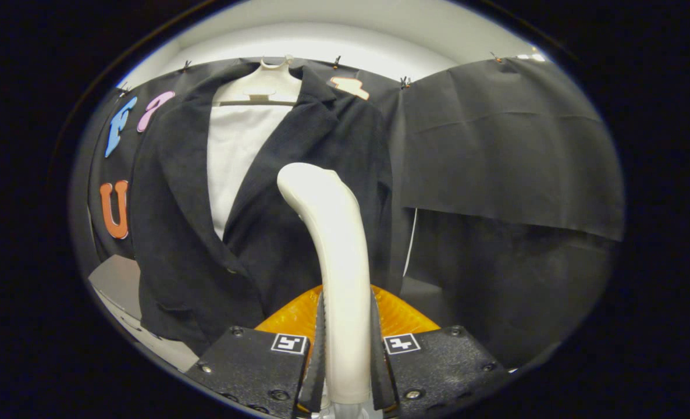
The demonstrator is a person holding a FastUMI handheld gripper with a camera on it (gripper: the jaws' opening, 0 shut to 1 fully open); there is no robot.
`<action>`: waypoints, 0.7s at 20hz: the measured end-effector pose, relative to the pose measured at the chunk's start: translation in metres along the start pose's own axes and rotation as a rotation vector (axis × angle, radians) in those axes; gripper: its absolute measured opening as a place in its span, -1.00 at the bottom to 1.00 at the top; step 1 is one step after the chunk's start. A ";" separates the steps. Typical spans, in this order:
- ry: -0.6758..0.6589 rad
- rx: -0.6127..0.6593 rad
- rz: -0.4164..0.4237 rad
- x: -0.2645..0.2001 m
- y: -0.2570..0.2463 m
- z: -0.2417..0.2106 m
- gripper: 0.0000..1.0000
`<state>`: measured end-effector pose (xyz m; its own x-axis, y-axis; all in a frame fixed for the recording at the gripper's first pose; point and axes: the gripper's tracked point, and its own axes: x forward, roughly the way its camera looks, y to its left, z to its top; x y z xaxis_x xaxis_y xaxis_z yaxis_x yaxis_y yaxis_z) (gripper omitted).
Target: Iron the clothes twice with a garment steamer, once on the left side and once on the right side.
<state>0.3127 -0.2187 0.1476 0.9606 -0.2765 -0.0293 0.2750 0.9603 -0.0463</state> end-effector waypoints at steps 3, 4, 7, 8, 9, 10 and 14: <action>0.033 0.003 -0.009 0.001 -0.001 -0.026 -0.30; 0.040 0.014 -0.009 -0.001 -0.001 -0.034 -0.30; 0.069 0.008 -0.017 -0.002 0.002 -0.057 -0.30; 0.074 0.002 -0.018 -0.003 0.003 -0.064 -0.30; 0.081 -0.002 -0.018 -0.004 0.004 -0.069 -0.30; 0.090 -0.007 -0.019 -0.005 0.006 -0.076 -0.30; 0.118 -0.017 -0.024 -0.008 0.013 -0.101 -0.30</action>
<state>0.3045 -0.2074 0.0464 0.9421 -0.3024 -0.1449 0.2959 0.9530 -0.0652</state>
